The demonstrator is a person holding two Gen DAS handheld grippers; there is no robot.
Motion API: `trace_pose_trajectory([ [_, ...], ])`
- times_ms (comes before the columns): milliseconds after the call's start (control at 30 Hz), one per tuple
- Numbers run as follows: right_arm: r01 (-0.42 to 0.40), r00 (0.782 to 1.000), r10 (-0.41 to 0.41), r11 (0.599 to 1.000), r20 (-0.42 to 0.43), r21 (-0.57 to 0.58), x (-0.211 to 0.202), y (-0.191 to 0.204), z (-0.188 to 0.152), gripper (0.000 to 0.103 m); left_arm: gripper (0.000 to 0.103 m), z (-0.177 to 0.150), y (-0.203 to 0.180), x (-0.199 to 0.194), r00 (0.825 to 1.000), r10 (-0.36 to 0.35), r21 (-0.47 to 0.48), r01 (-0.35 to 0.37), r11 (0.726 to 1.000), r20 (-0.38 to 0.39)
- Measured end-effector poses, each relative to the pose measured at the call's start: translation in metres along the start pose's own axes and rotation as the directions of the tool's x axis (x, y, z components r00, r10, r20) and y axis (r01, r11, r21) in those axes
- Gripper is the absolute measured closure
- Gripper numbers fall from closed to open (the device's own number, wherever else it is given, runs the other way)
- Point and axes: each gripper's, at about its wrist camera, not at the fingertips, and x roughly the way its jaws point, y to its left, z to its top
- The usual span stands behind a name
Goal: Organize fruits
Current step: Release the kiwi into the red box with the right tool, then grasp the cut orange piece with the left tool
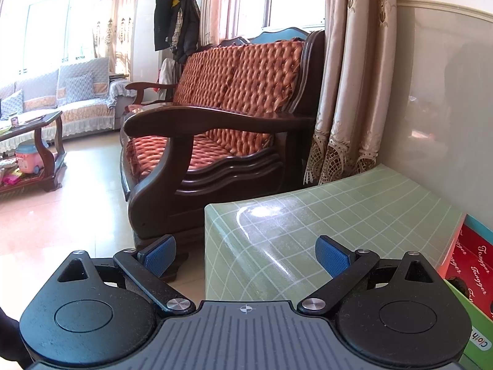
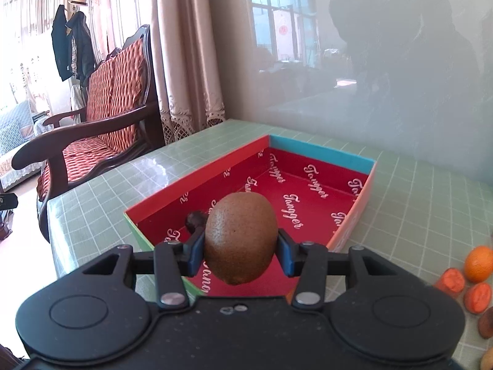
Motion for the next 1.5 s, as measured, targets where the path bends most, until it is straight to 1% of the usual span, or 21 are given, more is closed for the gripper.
trace_pose_trajectory([
  [133,-0.003,1.0,0.003,1.0,-0.019,0.014,0.007,-0.002,-0.002,0.055,0.006,0.0,-0.001,0.0,1.0,0.0,0.005,0.0,1.0,0.002],
  [200,0.001,1.0,-0.001,1.0,0.001,0.015,0.004,-0.002,-0.001,0.055,0.006,0.0,-0.001,-0.001,1.0,0.0,0.005,0.0,1.0,0.002],
  [267,0.002,1.0,-0.002,1.0,0.017,0.013,0.001,-0.002,0.001,0.052,0.006,0.0,-0.001,-0.001,1.0,0.0,0.006,0.0,1.0,0.003],
  [400,0.003,0.999,-0.004,1.0,0.038,0.025,-0.005,-0.005,0.001,0.051,0.006,-0.001,-0.002,-0.002,1.0,-0.002,0.01,0.002,1.0,0.004],
  [433,0.007,0.999,-0.008,1.0,0.042,0.029,-0.007,-0.006,0.001,0.05,0.006,-0.001,-0.002,-0.002,1.0,-0.002,0.01,0.002,1.0,0.004],
  [500,0.017,0.998,-0.019,0.999,0.054,0.037,-0.011,-0.008,0.002,0.04,0.006,-0.001,-0.004,-0.003,1.0,-0.006,0.009,0.006,1.0,0.002],
  [533,0.022,0.998,-0.025,0.999,0.065,0.042,-0.014,-0.01,0.003,0.032,0.006,-0.001,-0.005,-0.004,1.0,-0.009,0.01,0.009,1.0,0.001],
  [567,0.029,0.996,-0.033,0.999,0.077,0.046,-0.018,-0.012,0.004,0.028,0.006,-0.001,-0.007,-0.004,1.0,-0.012,0.013,0.012,1.0,0.001],
  [633,0.039,0.994,-0.044,0.998,0.103,0.053,-0.028,-0.016,0.006,0.026,0.006,-0.001,-0.012,-0.007,1.0,-0.02,0.02,0.02,1.0,0.003],
  [667,0.046,0.992,-0.052,0.997,0.113,0.057,-0.033,-0.019,0.007,0.021,0.006,-0.001,-0.014,-0.008,1.0,-0.024,0.024,0.024,0.999,0.004],
  [833,0.099,0.982,-0.112,0.991,0.15,0.092,-0.056,-0.039,0.007,0.007,0.006,-0.004,-0.03,-0.017,0.999,-0.053,0.047,0.052,0.998,0.012],
  [967,0.164,0.971,-0.183,0.978,0.153,0.129,-0.074,-0.062,0.002,0.0,0.006,-0.007,-0.046,-0.026,0.996,-0.086,0.07,0.084,0.994,0.016],
  [1033,0.198,0.962,-0.222,0.968,0.157,0.157,-0.086,-0.075,0.0,0.0,0.006,-0.01,-0.056,-0.032,0.994,-0.108,0.084,0.105,0.991,0.022],
  [1167,0.274,0.934,-0.315,0.934,0.166,0.227,-0.114,-0.107,-0.007,0.0,0.006,-0.017,-0.08,-0.046,0.987,-0.159,0.126,0.154,0.98,0.031],
  [1300,0.362,0.892,-0.422,0.882,0.161,0.302,-0.143,-0.141,-0.02,0.0,0.006,-0.026,-0.105,-0.063,0.975,-0.217,0.175,0.206,0.963,0.043],
  [1367,0.413,0.862,-0.482,0.848,0.159,0.332,-0.158,-0.155,-0.028,0.0,0.006,-0.032,-0.118,-0.072,0.965,-0.259,0.201,0.246,0.948,0.041],
  [1433,0.464,0.825,-0.542,0.811,0.159,0.356,-0.173,-0.169,-0.036,0.0,0.006,-0.038,-0.133,-0.081,0.954,-0.297,0.233,0.28,0.931,0.043],
  [1500,0.504,0.791,-0.591,0.776,0.16,0.379,-0.188,-0.181,-0.045,0.0,0.006,-0.044,-0.147,-0.091,0.938,-0.344,0.265,0.322,0.909,0.043],
])
